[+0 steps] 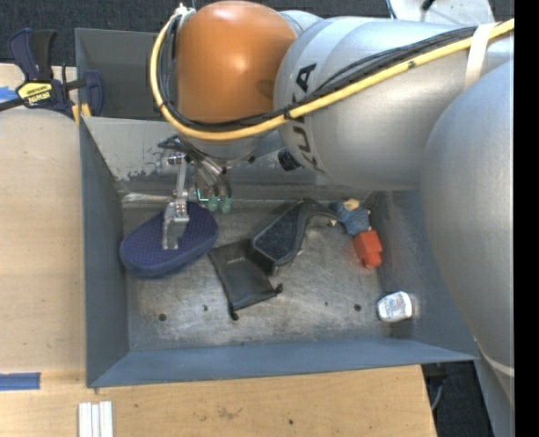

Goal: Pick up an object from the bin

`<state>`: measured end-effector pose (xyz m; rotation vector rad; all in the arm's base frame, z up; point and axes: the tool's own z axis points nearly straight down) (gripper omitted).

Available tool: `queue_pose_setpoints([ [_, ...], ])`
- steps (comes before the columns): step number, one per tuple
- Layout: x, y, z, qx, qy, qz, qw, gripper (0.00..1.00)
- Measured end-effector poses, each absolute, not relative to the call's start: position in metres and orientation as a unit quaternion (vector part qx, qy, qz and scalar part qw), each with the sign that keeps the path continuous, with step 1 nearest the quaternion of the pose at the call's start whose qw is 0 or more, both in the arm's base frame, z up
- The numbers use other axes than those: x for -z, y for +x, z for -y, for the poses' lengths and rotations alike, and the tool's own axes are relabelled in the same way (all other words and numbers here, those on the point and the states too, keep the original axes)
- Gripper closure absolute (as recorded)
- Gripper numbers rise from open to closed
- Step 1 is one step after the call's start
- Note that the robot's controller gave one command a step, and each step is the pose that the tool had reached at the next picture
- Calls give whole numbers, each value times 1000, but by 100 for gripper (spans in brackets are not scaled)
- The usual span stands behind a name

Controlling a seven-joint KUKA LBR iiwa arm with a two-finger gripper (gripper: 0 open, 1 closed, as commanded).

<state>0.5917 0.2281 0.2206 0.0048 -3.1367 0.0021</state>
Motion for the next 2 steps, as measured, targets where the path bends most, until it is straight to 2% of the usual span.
queue_pose_setpoints([
  [1,-79,594,-184,5,-18,1000,-7,0],
  [2,-84,596,-185,6,-18,1000,-9,100],
])
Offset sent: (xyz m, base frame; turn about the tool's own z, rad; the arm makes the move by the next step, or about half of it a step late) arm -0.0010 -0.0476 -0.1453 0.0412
